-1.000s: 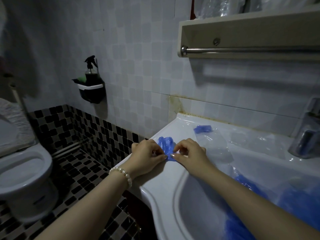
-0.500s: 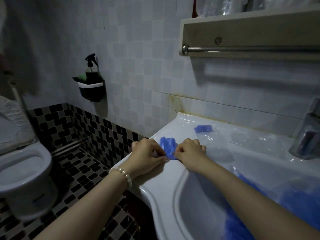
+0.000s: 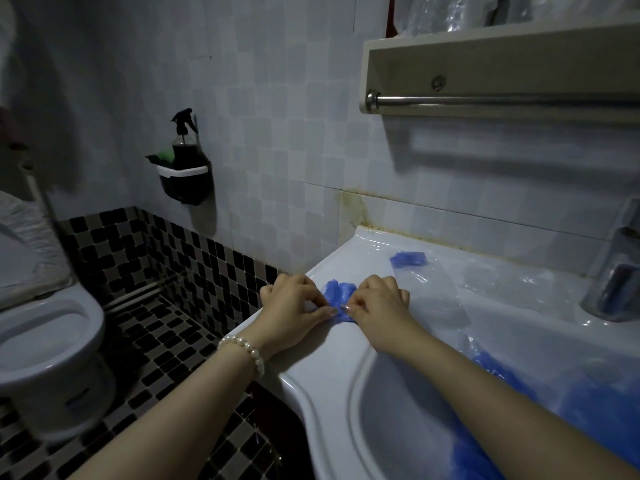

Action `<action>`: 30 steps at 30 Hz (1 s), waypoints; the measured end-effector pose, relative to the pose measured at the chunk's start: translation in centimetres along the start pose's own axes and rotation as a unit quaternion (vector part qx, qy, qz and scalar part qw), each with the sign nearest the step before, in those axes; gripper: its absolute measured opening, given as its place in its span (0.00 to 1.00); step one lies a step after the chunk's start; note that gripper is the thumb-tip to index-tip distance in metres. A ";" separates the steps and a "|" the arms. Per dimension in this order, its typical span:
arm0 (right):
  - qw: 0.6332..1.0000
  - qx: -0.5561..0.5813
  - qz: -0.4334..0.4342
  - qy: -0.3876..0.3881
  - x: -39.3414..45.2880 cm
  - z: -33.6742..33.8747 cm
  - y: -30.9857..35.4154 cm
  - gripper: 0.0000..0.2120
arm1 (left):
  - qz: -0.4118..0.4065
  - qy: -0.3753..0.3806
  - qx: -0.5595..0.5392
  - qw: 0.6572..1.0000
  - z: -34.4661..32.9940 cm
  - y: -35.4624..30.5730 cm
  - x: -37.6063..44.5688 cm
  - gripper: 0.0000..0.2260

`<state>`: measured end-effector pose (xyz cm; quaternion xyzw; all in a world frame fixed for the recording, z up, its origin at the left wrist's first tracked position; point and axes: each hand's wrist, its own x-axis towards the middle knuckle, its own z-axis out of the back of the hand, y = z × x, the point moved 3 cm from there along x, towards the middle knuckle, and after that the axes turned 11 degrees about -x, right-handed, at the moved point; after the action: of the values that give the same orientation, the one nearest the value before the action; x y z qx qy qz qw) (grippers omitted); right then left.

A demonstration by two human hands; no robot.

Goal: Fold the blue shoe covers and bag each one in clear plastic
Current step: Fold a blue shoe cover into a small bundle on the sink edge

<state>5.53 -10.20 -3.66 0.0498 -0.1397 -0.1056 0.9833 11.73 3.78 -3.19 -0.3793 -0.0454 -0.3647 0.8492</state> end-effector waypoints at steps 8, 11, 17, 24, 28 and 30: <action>0.990 0.057 -0.043 -0.124 -0.9 -0.1 -0.7 0.07 | -0.013 0.022 0.071 0.997 -0.5 -0.2 0.0 0.11; 0.983 0.063 0.053 -0.166 -1.6 -0.3 -0.8 0.11 | 0.018 0.033 0.062 0.997 -0.5 -0.1 0.1 0.10; 0.996 0.023 0.052 -0.075 -0.3 0.2 -0.3 0.10 | 0.045 -0.021 -0.002 0.999 0.2 -0.1 -0.1 0.07; 0.990 0.131 -0.047 0.021 0.1 0.3 -1.0 0.12 | 0.027 0.001 0.021 0.999 0.1 -0.2 0.0 0.07; 0.985 0.065 0.011 -0.157 -0.8 0.4 -0.7 0.04 | 0.025 0.013 0.086 0.996 -0.4 -0.1 0.1 0.10; 0.977 0.023 0.076 -0.198 -1.5 0.5 -0.3 0.07 | 0.034 0.016 0.074 0.997 -0.4 -0.1 0.2 0.09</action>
<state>3.88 -10.17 -3.63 0.0396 -0.3370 -0.0350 0.9400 11.70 3.34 -3.35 -0.3107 -0.0462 -0.3372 0.8875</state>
